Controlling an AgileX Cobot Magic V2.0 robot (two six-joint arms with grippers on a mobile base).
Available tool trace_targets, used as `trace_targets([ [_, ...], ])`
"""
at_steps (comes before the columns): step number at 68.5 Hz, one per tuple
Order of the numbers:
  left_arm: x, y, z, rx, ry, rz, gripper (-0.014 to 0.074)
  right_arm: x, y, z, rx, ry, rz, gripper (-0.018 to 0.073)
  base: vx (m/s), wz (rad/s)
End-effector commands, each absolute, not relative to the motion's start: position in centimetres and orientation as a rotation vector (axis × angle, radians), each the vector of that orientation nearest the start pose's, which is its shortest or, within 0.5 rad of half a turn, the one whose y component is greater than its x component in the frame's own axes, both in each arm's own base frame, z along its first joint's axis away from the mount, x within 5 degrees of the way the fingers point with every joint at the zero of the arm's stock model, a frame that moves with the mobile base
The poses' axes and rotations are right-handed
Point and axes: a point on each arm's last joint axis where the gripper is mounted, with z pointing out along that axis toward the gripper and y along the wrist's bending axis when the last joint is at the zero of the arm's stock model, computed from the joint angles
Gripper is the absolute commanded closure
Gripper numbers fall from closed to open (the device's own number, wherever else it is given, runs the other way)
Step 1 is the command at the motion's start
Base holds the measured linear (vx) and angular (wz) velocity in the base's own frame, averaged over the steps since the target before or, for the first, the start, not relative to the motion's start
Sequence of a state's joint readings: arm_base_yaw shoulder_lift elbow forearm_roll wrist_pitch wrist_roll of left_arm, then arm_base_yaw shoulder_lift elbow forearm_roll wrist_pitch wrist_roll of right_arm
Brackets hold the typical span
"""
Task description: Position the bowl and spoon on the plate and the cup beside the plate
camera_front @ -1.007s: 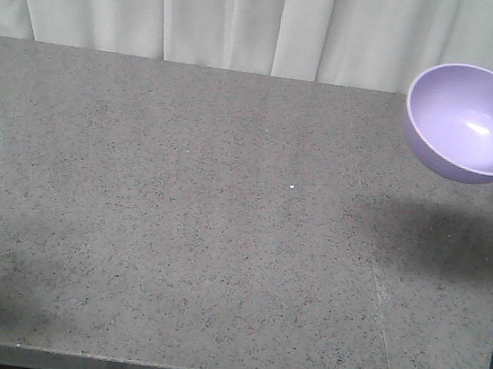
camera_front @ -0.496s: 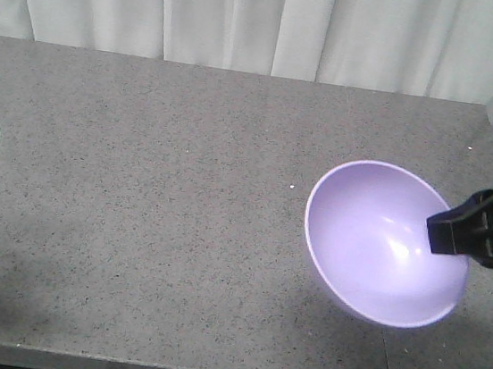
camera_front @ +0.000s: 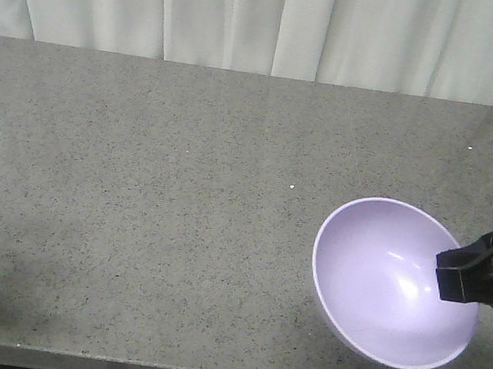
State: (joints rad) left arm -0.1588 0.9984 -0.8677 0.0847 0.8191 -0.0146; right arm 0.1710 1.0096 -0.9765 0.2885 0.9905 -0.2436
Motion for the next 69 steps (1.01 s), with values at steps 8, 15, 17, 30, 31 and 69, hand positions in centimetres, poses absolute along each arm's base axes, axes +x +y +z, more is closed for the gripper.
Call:
trace_targets([
  [8,18.97,-2.55,33.72,0.21,2.33,0.009,0.0506,17.97,5.37,36.19,-0.388,2.353,0.345,0.0563,0.0,0.0],
  [15,18.97,-2.55,33.72,0.21,2.33,0.009,0.0506,17.97,5.37,36.19,-0.388,2.353,0.345,0.0563,0.0,0.0],
  [17,18.97,-2.55,33.72,0.21,2.33,0.009,0.0506,17.97,5.37,36.19,-0.388,2.353,0.345,0.0563,0.0,0.0],
  [30,18.97,-2.55,33.72,0.21,2.33,0.009,0.0506,17.97,5.37,36.19,-0.388,2.353,0.345,0.0563,0.0,0.0],
  [31,18.97,-2.55,33.72,0.21,2.33,0.009,0.0506,17.97,5.37,36.19,-0.388,2.353,0.345,0.0563,0.0,0.0],
  [69,18.97,-2.55,33.72,0.21,2.33,0.009,0.0506,17.95,5.37,36.18,-0.389,2.355,0.345,0.0563,0.0,-0.01],
])
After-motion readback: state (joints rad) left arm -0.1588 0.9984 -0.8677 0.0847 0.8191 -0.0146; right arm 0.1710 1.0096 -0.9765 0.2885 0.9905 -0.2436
